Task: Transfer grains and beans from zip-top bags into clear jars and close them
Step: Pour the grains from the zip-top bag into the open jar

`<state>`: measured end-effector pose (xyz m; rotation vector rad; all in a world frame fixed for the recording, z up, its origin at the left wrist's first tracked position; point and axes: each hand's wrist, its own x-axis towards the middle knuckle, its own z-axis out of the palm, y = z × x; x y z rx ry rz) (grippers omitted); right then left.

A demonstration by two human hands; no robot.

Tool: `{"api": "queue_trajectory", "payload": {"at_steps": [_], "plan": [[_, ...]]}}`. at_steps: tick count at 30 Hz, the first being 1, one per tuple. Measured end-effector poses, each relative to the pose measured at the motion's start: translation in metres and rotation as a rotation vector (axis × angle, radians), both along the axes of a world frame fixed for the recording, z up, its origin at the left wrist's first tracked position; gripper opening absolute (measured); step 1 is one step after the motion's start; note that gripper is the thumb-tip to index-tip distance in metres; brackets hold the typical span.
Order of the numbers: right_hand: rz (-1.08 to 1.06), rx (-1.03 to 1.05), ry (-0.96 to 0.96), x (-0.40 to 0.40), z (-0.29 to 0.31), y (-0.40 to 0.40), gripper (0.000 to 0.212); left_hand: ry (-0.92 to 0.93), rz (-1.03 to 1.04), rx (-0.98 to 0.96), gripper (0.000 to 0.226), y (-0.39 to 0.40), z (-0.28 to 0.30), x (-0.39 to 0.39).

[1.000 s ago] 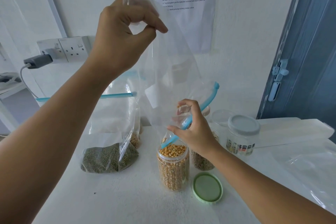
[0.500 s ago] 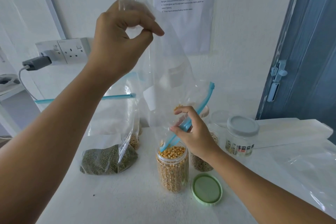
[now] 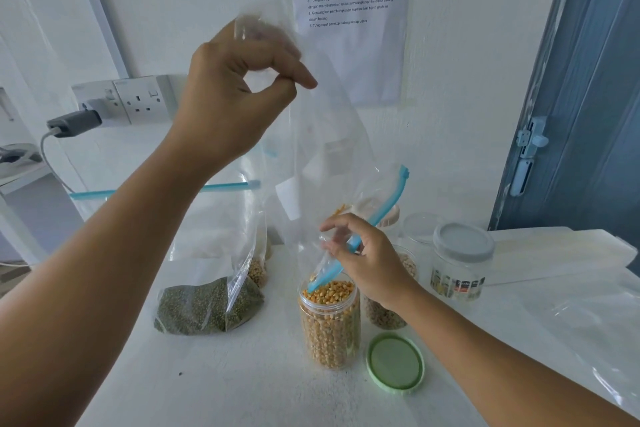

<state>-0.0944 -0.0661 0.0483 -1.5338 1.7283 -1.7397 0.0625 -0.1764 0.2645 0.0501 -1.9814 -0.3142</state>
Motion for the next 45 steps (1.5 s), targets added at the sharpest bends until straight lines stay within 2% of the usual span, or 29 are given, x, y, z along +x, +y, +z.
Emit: {"api": "queue_trajectory", "payload": {"at_steps": [6,11,14,19,22,25,28,31,33,36,38,41,45], "plan": [[0.07,0.02,-0.025,0.001,0.0,0.002,0.026,-0.064,0.096,-0.034,0.023,-0.013,-0.009,0.012],[0.024,0.021,0.002,0.002,-0.002,0.004,0.026,-0.186,0.206,0.072,0.025,-0.034,-0.024,0.031],[-0.001,0.038,0.027,0.002,-0.002,0.005,0.029,-0.27,0.237,0.228,0.033,-0.05,-0.035,0.044],[-0.017,0.064,0.108,0.003,0.0,0.006,0.027,-0.373,0.14,0.664,0.048,-0.078,-0.051,0.07],[-0.013,0.054,0.122,0.004,0.001,0.005,0.027,-0.419,0.104,0.831,0.046,-0.09,-0.064,0.085],[-0.016,0.044,0.118,0.006,0.002,0.002,0.028,-0.604,0.074,0.924,0.04,-0.095,-0.085,0.095],[-0.051,0.054,0.14,0.006,0.003,-0.001,0.03,-0.693,0.055,0.924,0.04,-0.092,-0.102,0.104],[-0.08,0.048,0.164,0.007,0.004,-0.001,0.032,-0.652,0.102,0.949,0.044,-0.087,-0.114,0.111],[-0.089,0.039,0.162,0.01,0.005,0.0,0.033,-0.591,0.218,0.925,0.045,-0.084,-0.122,0.113],[-0.09,0.035,0.146,0.012,0.005,0.001,0.033,-0.594,0.541,0.674,0.04,-0.078,-0.138,0.11],[-0.091,0.044,0.14,0.012,0.004,0.002,0.033,-0.626,0.673,0.564,0.042,-0.073,-0.151,0.107],[-0.091,0.056,0.145,0.013,0.004,0.003,0.033,-0.653,0.695,0.579,0.049,-0.058,-0.167,0.104],[-0.083,0.07,0.138,0.012,0.005,0.004,0.032,-0.466,0.622,0.6,0.05,-0.023,-0.169,0.103]]}}
